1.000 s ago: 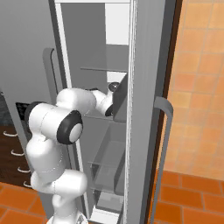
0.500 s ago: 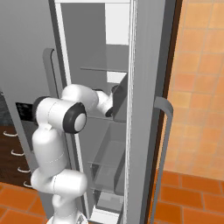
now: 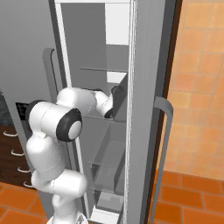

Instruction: Place one potato and one steak in each tupperware on the nearby counter, to pack two identical lunches.

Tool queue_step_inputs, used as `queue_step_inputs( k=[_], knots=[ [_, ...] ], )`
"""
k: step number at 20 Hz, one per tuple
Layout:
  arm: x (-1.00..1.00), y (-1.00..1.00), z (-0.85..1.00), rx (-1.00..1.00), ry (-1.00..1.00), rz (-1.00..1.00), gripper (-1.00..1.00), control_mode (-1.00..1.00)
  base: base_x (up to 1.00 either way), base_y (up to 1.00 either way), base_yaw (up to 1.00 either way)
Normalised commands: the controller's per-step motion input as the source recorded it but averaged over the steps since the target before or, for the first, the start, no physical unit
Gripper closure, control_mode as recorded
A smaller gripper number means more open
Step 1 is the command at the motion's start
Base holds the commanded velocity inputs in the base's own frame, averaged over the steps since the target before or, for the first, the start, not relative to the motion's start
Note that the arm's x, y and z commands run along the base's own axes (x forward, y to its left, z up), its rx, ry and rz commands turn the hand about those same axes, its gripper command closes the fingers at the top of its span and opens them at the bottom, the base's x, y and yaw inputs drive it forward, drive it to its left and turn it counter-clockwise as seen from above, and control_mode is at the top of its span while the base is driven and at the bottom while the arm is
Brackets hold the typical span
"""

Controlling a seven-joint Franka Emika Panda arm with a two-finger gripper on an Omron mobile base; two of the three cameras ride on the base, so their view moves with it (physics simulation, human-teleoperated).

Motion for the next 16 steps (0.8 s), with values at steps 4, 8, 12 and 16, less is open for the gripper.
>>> queue_step_inputs(
  k=[4,8,12,16],
  knots=[
    [-0.57,0.53,0.85,-0.04,-0.06,0.05,1.0,-1.0,0.0,0.0,0.0],
    [-0.85,0.76,0.79,-0.18,0.0,0.01,1.0,-1.0,0.0,0.0,0.0],
    [-1.0,0.49,0.6,-0.13,0.01,0.0,1.0,-1.0,0.0,0.0,0.0],
    [-1.0,0.08,0.61,0.05,0.06,-0.01,1.0,-1.0,0.0,0.0,0.0]
  ],
)
